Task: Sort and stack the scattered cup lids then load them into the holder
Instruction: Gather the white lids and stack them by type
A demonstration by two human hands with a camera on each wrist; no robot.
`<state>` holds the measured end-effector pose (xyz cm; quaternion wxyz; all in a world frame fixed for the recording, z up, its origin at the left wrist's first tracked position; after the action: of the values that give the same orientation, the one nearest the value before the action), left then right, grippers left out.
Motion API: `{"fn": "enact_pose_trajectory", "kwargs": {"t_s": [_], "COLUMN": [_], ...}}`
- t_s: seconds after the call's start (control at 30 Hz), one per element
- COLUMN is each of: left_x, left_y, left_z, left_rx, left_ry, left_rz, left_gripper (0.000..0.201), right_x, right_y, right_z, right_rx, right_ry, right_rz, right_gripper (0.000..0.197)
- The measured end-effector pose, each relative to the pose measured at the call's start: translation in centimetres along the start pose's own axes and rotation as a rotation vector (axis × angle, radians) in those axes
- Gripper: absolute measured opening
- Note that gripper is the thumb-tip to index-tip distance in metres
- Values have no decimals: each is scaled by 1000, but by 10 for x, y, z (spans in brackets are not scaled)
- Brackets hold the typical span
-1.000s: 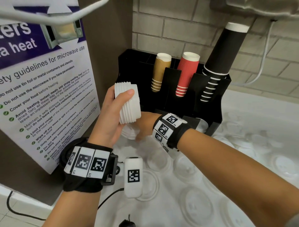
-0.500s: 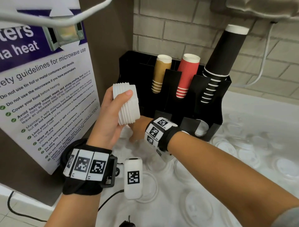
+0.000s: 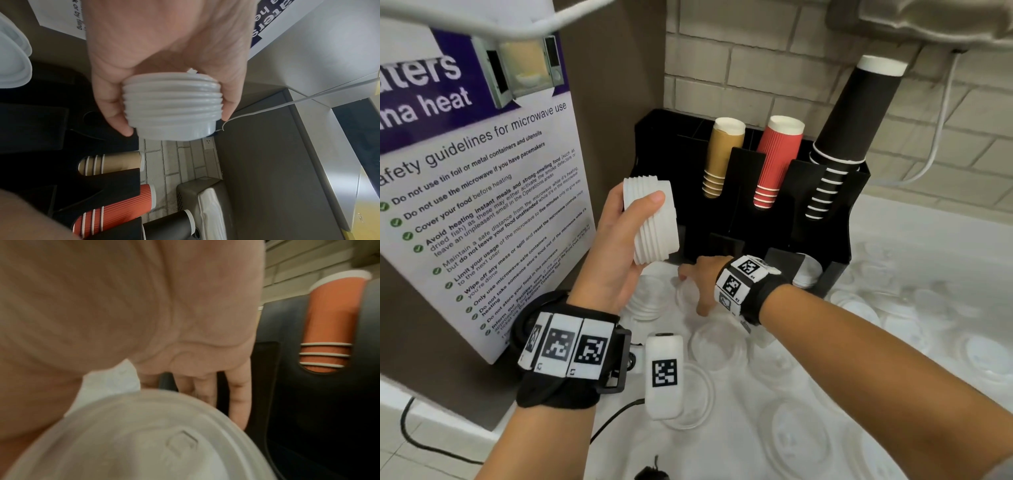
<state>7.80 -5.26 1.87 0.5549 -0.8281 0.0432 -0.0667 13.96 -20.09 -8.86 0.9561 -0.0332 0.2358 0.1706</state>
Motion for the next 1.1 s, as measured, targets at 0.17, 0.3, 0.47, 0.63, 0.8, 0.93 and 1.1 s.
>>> {"fn": "enact_pose_trajectory", "kwargs": {"t_s": [0.17,0.3,0.47,0.63,0.8,0.93,1.1], "left_x": [2,3,-1,-7,-10,-9,-9], "left_y": [4,7,21,38,42,40,32], "left_z": [-2,-2,-8,-23,-29,-28,-23], "left_rx": [-10,12,36,49,53,41,56], "left_ry": [-1,-22,20,168,187,151,129], "left_rz": [-5,-18,23,145,148,140,124], "left_gripper": [60,55,54,54,59,66,77], "right_x": [-24,-60,-111,-139,-142,-140,-135], "right_y": [-4,-13,-23,-11,-3,3,11], "right_z": [25,47,46,35,35,38,47], "right_rx": [296,668,1326,1476,1422,1417,1389], "right_ry": [-98,-326,-596,-653,-632,-641,-631], "right_rz": [35,79,193,400,438,441,489], "right_gripper": [73,68,60,67,70,68,66]}}
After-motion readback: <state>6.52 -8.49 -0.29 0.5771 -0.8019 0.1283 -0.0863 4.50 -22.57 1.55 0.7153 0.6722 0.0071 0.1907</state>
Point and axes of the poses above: each hand's wrist, its own x-axis towards the middle knuckle, its own z-axis out of the back of the hand, y = z × x, the point moved 4 cm from there along x, towards the middle knuckle, and after that the axes turned 5 degrees about x, right-handed, at the moved point
